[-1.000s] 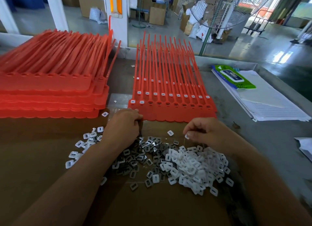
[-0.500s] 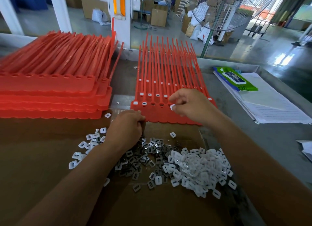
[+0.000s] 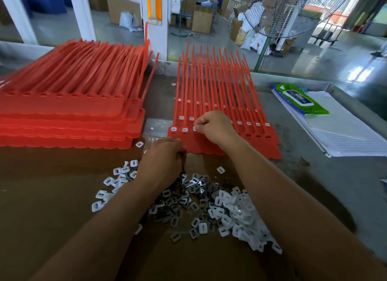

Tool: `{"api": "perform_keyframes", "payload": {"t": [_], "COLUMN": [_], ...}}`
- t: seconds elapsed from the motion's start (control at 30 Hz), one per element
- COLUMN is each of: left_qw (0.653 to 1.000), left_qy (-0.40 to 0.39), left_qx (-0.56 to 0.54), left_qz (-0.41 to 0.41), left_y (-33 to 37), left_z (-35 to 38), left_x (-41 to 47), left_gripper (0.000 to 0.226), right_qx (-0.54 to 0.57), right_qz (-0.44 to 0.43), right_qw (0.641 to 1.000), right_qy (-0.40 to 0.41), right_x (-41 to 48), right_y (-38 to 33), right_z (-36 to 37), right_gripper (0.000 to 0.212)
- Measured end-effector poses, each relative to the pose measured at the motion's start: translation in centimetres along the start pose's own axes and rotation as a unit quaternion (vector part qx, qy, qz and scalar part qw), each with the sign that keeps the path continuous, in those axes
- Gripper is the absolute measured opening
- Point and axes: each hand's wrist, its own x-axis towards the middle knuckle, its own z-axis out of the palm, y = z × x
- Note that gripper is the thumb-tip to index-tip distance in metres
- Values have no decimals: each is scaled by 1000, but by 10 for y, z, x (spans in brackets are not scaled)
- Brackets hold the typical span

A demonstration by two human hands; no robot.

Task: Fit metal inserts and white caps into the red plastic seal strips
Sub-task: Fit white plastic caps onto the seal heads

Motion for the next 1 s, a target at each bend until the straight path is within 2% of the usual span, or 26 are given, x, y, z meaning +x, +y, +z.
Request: {"api": "perform_keyframes", "payload": {"t": [0.4, 0.6, 0.77, 0.87, 1.0], "left_qw": [1000, 1000, 1000, 1000, 1000], "left_qy": [-1, -4, -3, -3, 1], "left_qx": [-4, 2, -1, -2, -4], "left_qz": [-1, 2, -1, -4, -8], "left_y": [2, 1, 1, 1, 2], "left_z": [-1, -1, -1, -1, -1], "left_x": [-2, -1, -2, -2, -2], "left_gripper": [24, 25, 24, 25, 25], "right_qx": [-37, -27, -9, -41, -151], "right_qz": [27, 26, 56, 66, 67], "right_qw": [999, 999, 998, 997, 984], "right_qy": [-21, -14, -9, -27, -62], "right_x": [3, 2, 6, 10, 16], "right_y": [-3, -5, -4, -8, -16], "right_z": [3, 4, 6, 1, -1], "right_gripper": [13, 25, 20, 11, 35]}}
